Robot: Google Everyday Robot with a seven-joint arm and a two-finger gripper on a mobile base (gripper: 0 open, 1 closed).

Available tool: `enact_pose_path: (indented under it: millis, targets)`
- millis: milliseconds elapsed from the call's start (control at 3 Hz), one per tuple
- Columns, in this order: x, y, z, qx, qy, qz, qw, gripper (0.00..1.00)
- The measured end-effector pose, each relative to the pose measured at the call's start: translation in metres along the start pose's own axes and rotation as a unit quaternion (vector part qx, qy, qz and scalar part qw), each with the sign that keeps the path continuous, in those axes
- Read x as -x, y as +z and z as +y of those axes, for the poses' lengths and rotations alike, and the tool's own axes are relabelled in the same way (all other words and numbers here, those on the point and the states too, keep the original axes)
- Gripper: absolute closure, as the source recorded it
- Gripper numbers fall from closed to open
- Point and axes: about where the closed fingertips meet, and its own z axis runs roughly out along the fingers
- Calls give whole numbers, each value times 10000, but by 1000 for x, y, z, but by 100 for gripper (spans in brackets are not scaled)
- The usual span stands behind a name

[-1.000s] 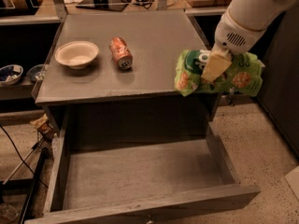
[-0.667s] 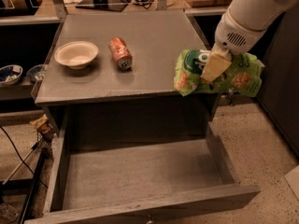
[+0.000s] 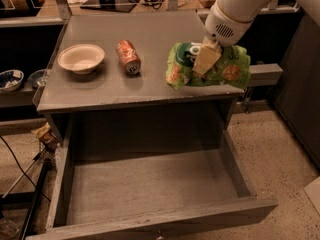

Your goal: Pick green rice chip bag from top drawer and place on counter

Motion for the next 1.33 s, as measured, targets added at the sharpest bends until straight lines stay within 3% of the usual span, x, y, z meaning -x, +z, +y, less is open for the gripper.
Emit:
enact_pose_path:
  millis: [333, 667, 1333]
  targets:
    - [-4, 2, -2, -28, 37, 62, 10000, 100]
    - [22, 33, -72, -55, 157, 322, 9993, 100]
    - [21, 47, -85, -54, 249, 212, 9995, 100]
